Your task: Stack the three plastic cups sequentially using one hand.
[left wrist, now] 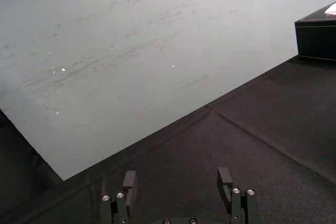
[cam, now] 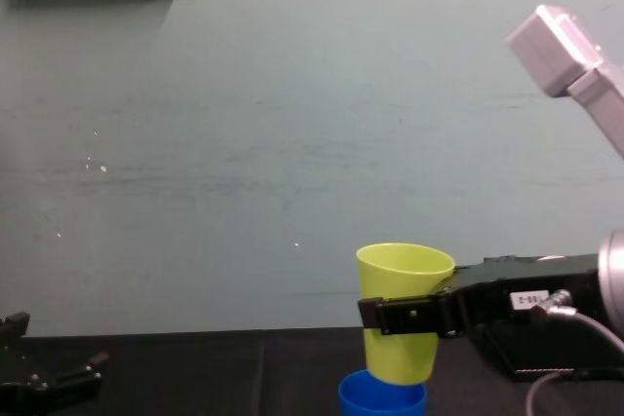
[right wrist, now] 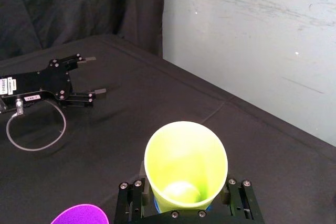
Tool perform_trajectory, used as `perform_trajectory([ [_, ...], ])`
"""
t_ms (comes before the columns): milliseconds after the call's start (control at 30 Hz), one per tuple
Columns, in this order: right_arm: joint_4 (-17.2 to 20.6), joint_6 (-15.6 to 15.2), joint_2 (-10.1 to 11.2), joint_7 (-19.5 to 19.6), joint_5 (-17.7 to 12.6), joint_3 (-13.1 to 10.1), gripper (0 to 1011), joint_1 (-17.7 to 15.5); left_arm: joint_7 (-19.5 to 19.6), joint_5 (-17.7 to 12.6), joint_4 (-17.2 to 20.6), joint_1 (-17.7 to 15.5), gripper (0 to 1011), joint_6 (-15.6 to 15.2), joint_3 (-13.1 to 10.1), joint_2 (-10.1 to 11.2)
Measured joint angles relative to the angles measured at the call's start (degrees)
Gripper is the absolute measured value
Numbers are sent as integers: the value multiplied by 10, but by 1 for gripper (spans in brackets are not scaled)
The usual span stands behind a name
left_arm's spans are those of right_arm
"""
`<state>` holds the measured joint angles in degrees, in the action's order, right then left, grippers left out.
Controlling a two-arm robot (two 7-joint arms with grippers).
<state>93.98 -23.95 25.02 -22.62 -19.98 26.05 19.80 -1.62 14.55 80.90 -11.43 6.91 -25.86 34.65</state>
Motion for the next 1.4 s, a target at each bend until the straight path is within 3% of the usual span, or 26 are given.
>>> perform_trajectory([
  [400, -33, 2, -16, 3, 7, 15, 728, 14, 0, 0, 0, 0, 1000, 0, 0, 0],
  [1400, -87, 35, -32, -8, 27, 32, 729, 29, 0, 0, 0, 0, 1000, 0, 0, 0],
])
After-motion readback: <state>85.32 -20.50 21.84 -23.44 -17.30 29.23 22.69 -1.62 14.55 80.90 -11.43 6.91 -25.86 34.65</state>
